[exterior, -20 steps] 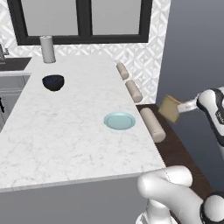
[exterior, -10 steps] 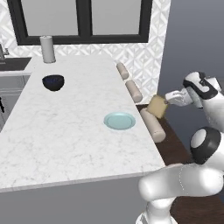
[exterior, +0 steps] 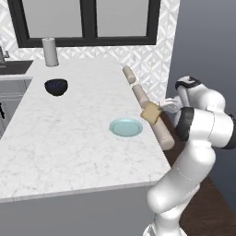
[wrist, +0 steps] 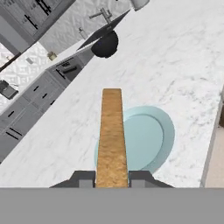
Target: Start the toaster. Once the lever pops up, take the bread to the plate on the dining counter.
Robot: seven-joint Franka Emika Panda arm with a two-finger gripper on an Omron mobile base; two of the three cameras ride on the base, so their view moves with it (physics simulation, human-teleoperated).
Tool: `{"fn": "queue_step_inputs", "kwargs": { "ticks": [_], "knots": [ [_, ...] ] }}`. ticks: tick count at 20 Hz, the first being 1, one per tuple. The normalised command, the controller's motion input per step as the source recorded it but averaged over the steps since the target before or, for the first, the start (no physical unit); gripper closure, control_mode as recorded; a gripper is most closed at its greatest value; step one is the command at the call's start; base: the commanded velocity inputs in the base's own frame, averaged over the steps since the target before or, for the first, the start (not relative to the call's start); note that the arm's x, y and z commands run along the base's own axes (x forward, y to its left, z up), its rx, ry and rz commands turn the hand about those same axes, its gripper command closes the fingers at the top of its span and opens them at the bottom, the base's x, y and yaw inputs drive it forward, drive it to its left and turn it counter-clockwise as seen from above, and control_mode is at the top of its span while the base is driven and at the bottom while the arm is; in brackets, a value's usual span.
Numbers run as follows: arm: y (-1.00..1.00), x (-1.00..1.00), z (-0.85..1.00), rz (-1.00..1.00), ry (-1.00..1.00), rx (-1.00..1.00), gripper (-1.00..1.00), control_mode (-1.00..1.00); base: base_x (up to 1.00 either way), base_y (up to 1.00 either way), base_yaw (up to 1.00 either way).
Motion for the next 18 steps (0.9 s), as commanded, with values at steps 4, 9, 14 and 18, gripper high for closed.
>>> {"fn": "queue_step_inputs", "kwargs": {
  "ticks": [4, 9, 14, 18],
  "knots": [
    [0.59, 0.56, -0.1, 0.08, 0.0, 0.0, 1.0, -1.0, 0.0, 0.0, 0.0],
    [0.72, 0.39, -0.11, 0.09, 0.0, 0.0, 1.0, -1.0, 0.0, 0.0, 0.0],
    [0.54, 0.15, -0.15, 0.11, 0.0, 0.0, 1.0, -1.0, 0.0, 0.0, 0.0],
    [0.18, 0.01, -0.4, 0.08, 0.0, 0.0, 1.0, -1.0, 0.0, 0.0, 0.0]
  ]
}}
